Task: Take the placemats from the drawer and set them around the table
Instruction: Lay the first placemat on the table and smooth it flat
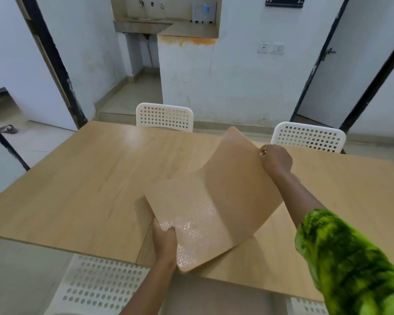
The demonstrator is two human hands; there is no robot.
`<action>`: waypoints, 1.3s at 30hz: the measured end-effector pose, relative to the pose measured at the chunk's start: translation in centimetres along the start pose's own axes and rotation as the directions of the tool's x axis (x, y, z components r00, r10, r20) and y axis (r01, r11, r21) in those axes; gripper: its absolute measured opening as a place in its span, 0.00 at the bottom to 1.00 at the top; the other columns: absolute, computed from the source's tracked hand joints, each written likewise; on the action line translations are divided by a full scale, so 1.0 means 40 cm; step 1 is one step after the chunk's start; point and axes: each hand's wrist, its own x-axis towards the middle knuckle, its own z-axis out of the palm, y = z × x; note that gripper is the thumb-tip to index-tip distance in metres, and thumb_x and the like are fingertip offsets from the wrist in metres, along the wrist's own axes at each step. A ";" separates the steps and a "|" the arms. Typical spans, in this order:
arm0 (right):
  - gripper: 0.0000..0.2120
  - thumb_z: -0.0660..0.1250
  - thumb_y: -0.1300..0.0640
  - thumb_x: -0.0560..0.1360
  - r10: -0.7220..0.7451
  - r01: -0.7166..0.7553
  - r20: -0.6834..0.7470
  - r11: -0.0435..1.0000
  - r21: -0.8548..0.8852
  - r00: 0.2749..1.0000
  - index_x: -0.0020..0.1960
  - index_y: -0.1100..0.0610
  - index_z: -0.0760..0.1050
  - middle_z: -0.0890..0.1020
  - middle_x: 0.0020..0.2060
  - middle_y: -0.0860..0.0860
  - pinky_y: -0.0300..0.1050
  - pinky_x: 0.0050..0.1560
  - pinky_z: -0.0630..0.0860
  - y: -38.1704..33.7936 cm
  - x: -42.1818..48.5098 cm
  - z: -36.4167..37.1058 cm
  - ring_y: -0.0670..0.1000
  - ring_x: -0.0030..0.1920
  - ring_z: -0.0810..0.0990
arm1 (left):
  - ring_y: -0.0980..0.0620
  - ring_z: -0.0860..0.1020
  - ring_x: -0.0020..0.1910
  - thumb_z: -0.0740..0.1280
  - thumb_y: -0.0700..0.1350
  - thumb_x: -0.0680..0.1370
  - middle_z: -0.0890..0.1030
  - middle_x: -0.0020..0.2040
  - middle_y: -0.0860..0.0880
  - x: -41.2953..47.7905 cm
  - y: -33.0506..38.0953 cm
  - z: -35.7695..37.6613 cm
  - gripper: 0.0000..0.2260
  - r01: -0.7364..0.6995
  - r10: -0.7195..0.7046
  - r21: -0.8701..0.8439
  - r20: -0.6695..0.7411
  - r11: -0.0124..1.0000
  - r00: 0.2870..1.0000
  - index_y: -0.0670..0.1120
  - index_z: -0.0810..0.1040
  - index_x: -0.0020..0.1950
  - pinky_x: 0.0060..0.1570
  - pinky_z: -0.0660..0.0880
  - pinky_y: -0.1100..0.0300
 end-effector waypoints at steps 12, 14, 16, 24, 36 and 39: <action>0.20 0.57 0.55 0.79 0.154 -0.132 0.119 0.975 -0.179 0.981 0.70 0.47 0.65 0.68 0.69 0.55 0.62 0.70 0.51 0.128 -0.018 0.095 0.56 0.71 0.62 | 0.37 0.70 0.62 0.59 0.33 0.74 0.64 0.69 0.39 0.003 -0.038 0.013 0.27 0.060 -0.009 0.366 -0.139 0.929 0.990 0.38 0.59 0.73 0.58 0.70 0.48; 0.19 0.57 0.56 0.79 0.157 -0.139 0.153 0.983 -0.122 0.976 0.69 0.47 0.68 0.71 0.67 0.54 0.60 0.70 0.53 0.130 -0.045 0.110 0.55 0.69 0.65 | 0.37 0.69 0.62 0.60 0.33 0.74 0.61 0.70 0.40 0.000 -0.037 0.017 0.28 0.082 -0.032 0.394 -0.133 0.915 0.991 0.38 0.57 0.74 0.60 0.69 0.48; 0.17 0.58 0.58 0.78 0.143 -0.140 0.233 0.990 -0.028 0.962 0.65 0.48 0.73 0.74 0.65 0.53 0.55 0.68 0.59 0.121 -0.087 0.131 0.55 0.66 0.70 | 0.38 0.67 0.63 0.60 0.33 0.74 0.59 0.70 0.40 -0.006 -0.031 0.021 0.29 0.104 -0.055 0.396 -0.132 0.912 0.990 0.38 0.55 0.74 0.62 0.68 0.49; 0.12 0.61 0.64 0.74 -0.055 -0.109 0.520 0.954 0.279 0.853 0.54 0.60 0.80 0.81 0.56 0.56 0.41 0.54 0.71 0.038 -0.315 0.220 0.54 0.57 0.78 | 0.42 0.76 0.46 0.57 0.33 0.73 0.75 0.55 0.41 0.018 -0.015 0.000 0.17 0.179 -0.183 -0.044 -0.139 0.983 0.973 0.38 0.72 0.60 0.46 0.77 0.52; 0.25 0.61 0.41 0.73 -0.252 0.200 0.562 0.968 0.154 0.788 0.64 0.53 0.69 0.71 0.63 0.52 0.52 0.60 0.68 -0.176 -0.567 0.288 0.56 0.64 0.67 | 0.42 0.76 0.52 0.52 0.46 0.81 0.75 0.59 0.40 -0.009 0.007 -0.096 0.17 0.335 -0.378 -0.647 0.078 0.685 0.923 0.37 0.70 0.63 0.49 0.71 0.47; 0.24 0.62 0.41 0.72 -0.232 0.195 0.553 0.973 0.125 0.800 0.63 0.54 0.70 0.72 0.62 0.54 0.51 0.59 0.69 -0.191 -0.573 0.288 0.57 0.63 0.68 | 0.45 0.77 0.46 0.53 0.47 0.80 0.76 0.58 0.39 -0.009 0.002 -0.097 0.16 0.331 -0.363 -0.646 0.089 0.688 0.927 0.38 0.72 0.60 0.43 0.72 0.51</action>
